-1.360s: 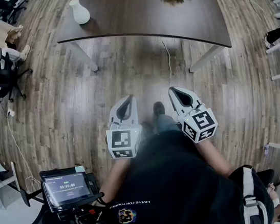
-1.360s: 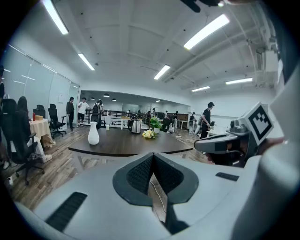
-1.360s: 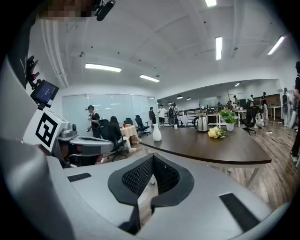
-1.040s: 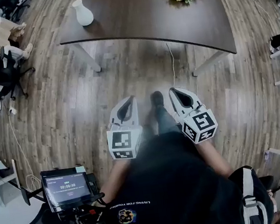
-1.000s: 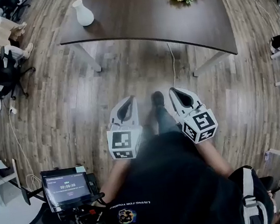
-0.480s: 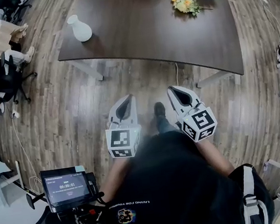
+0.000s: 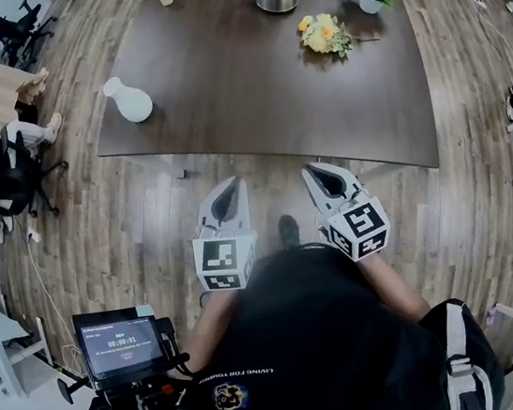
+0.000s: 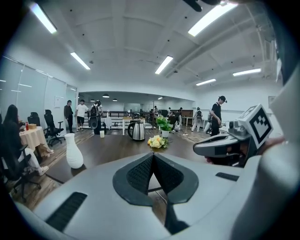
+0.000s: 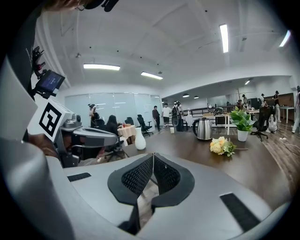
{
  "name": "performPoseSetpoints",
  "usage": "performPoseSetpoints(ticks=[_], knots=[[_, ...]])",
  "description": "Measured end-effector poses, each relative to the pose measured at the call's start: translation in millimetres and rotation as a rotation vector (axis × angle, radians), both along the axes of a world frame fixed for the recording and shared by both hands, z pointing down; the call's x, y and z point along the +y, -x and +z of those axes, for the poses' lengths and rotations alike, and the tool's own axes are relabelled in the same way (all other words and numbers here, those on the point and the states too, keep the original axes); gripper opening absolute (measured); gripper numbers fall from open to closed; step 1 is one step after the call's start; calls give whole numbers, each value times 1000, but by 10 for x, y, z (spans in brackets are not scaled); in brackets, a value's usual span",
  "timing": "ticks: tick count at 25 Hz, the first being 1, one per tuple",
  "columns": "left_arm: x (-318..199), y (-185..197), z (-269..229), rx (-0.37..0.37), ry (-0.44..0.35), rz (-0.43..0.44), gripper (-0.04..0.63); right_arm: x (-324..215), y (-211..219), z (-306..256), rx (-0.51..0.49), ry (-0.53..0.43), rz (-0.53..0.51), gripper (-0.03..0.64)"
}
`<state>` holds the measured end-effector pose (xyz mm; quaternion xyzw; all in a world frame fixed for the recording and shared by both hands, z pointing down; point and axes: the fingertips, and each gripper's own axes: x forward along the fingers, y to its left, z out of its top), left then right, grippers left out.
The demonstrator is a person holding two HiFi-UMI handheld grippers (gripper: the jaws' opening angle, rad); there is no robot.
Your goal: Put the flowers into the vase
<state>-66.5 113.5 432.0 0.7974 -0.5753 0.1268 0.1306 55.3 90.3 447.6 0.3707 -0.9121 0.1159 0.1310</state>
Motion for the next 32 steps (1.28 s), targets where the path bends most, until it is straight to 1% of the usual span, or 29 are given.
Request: performPoseSetpoints(ticks=[4, 8, 13, 17, 20, 24, 28, 32], knots=[[-234, -225, -19, -9, -7, 34, 8, -230, -236, 11, 4, -15, 37, 20], [-338, -350, -10, -27, -2, 63, 8, -304, -376, 61, -5, -13, 73, 20], [-418, -382, 3, -43, 1, 75, 8, -345, -402, 158, -16, 6, 91, 20], [-508, -313, -23, -45, -1, 69, 8, -436, -368, 133, -13, 2, 95, 20], [-586, -206, 1, -45, 0, 54, 8, -537, -318, 156, -8, 5, 95, 20], [-735, 68, 47, -40, 6, 22, 8, -718, -131, 187, -8, 12, 90, 20], [-862, 411, 104, -34, 9, -15, 8, -895, 179, 209, -11, 16, 68, 20], [-1009, 849, 173, -22, 24, -51, 8, -1102, 593, 210, 2, 23, 38, 20]])
